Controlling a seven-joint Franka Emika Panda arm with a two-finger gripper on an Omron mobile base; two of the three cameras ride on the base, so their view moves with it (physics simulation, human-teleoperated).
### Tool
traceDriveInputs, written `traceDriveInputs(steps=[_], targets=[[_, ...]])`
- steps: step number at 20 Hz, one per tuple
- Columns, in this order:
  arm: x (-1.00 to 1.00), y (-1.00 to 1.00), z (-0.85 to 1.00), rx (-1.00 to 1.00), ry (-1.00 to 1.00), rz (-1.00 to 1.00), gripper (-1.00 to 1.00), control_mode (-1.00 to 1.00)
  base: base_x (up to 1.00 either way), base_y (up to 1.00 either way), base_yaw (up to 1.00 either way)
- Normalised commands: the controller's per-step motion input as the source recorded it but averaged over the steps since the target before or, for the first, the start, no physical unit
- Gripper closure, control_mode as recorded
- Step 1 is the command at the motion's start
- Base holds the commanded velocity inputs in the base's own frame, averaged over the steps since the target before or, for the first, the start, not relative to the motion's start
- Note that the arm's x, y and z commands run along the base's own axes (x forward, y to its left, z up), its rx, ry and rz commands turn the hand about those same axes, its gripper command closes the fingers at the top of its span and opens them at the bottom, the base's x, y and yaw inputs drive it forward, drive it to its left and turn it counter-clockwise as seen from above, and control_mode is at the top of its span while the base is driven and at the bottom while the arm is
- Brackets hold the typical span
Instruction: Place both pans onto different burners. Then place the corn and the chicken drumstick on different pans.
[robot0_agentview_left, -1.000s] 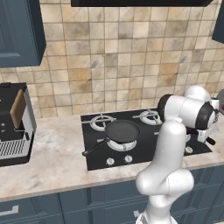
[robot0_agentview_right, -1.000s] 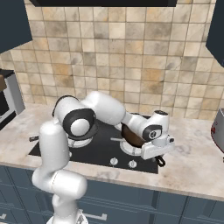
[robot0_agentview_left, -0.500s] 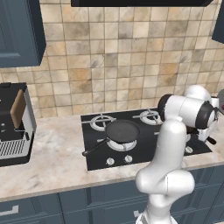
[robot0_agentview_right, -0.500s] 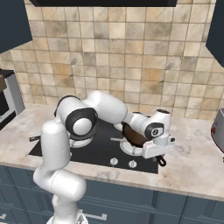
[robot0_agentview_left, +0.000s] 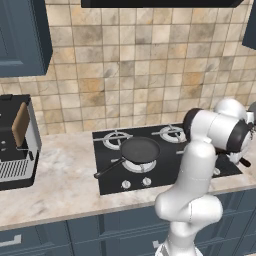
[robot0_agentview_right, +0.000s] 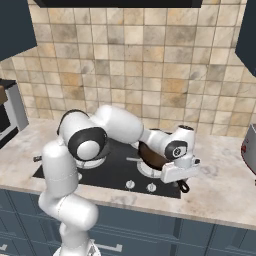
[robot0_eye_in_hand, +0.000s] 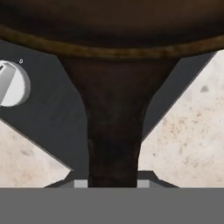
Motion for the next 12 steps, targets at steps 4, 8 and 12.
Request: traceDriveInputs(steps=[4, 8, 12], targets=[[-0.18, 0.34, 0.01, -0.07, 0.0, 0.0, 1.0, -1.0, 0.0, 0.0, 0.0], [-0.03, 0.3, 0.0, -0.05, 0.0, 0.0, 1.0, -1.0, 0.0, 0.0, 0.0], [0.0, 0.11, 0.0, -0.02, 0.0, 0.0, 1.0, -1.0, 0.0, 0.0, 0.0]])
